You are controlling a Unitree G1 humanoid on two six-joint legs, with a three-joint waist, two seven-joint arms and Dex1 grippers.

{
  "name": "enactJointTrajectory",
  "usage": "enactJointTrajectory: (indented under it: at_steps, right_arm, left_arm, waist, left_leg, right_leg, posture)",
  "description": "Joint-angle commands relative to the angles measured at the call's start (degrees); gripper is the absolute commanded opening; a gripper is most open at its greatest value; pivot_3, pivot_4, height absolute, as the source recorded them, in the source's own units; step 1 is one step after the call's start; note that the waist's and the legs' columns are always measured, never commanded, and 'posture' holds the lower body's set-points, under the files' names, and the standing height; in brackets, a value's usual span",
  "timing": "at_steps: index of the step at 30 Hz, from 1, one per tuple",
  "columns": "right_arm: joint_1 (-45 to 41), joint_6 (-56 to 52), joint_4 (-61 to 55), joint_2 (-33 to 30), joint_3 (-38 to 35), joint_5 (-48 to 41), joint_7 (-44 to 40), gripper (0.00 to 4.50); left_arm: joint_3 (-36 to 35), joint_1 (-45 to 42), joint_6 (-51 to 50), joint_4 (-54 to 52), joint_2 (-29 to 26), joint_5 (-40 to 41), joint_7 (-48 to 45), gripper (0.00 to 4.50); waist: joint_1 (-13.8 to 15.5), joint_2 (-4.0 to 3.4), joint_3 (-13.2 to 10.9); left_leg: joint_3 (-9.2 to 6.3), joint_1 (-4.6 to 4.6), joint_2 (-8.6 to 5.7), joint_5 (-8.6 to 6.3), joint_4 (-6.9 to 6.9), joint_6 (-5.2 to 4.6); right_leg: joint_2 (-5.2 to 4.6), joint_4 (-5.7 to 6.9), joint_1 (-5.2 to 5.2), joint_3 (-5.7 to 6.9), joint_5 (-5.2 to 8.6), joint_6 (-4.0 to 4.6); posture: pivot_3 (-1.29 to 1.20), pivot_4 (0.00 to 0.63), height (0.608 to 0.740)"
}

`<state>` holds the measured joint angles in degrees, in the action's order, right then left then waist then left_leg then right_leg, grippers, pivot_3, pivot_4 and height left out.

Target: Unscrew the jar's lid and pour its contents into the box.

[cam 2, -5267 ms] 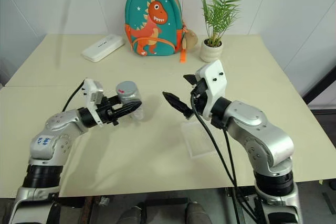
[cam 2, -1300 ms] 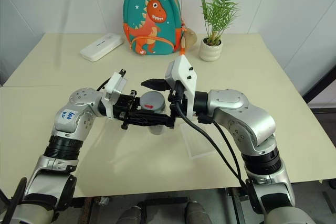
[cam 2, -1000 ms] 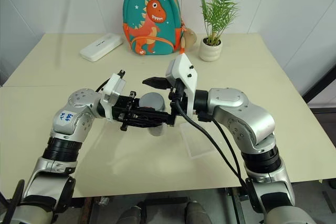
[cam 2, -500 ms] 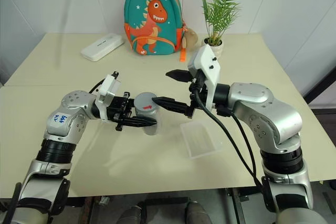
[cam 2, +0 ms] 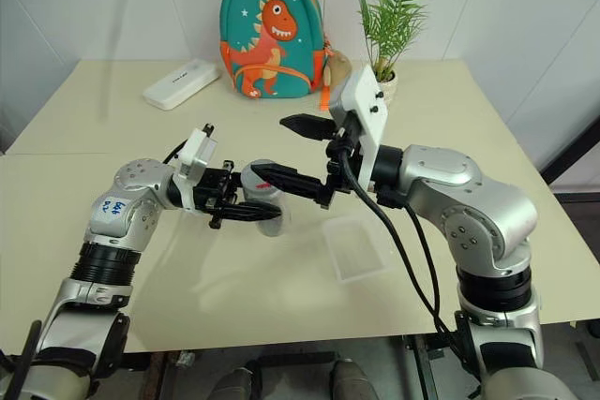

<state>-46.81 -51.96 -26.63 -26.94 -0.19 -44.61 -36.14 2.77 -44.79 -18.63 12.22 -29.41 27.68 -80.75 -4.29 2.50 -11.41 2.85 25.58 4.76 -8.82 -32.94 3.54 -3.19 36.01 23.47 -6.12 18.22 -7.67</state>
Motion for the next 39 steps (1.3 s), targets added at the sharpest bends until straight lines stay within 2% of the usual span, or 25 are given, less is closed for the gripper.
enactJointTrajectory:
  at_steps: [1,9,15,25,39]
  right_arm:
    - [-1.85,1.06,-0.43,2.88,2.09,0.59,1.99,4.47]
    - [-3.29,1.22,2.66,7.55,6.34,4.42,5.26,4.47]
    - [-2.44,0.98,2.53,7.53,7.11,5.46,5.20,4.47]
    - [0.97,-0.72,0.18,1.87,5.35,6.08,4.53,4.47]
    - [5.57,-4.15,-4.64,-8.17,-3.12,0.97,4.51,4.47]
  left_arm:
    - [0.50,-2.15,0.46,-1.19,0.93,0.44,-0.49,1.93]
    - [0.86,-2.69,0.17,-1.82,1.89,0.26,0.12,1.93]
    - [0.75,-2.61,0.25,-1.75,2.06,0.29,0.26,1.93]
    - [0.38,-1.46,0.50,-2.19,1.64,0.48,0.46,1.93]
    - [-0.16,0.04,0.64,-2.85,0.53,0.77,1.26,1.93]
  waist:
    - [-0.05,0.00,0.00]
    - [-0.15,0.00,0.00]
    - [0.02,0.00,0.00]
    - [0.22,0.00,0.00]
    - [0.86,0.00,0.00]
  left_leg:
    - [0.00,0.00,0.00,0.00,0.00,0.00]
    - [0.00,0.00,0.02,0.00,-0.04,0.00]
    - [0.00,0.01,0.03,0.00,-0.03,0.00]
    - [-0.01,0.02,0.03,0.00,-0.02,0.00]
    - [0.00,0.02,0.04,0.00,-0.03,0.00]
  right_leg:
    - [0.00,0.00,0.00,0.00,0.00,0.00]
    - [0.02,0.07,0.02,0.00,-0.01,-0.02]
    - [0.04,0.07,0.03,0.00,-0.01,-0.02]
    - [0.05,0.05,0.03,0.00,-0.02,-0.04]
    - [0.05,0.03,0.03,-0.04,0.00,0.00]
  posture:
    - [0.00,0.150,0.740]
    - [0.00,0.150,0.740]
    - [0.00,0.150,0.740]
    - [0.00,0.150,0.740]
    - [0.00,0.150,0.740]
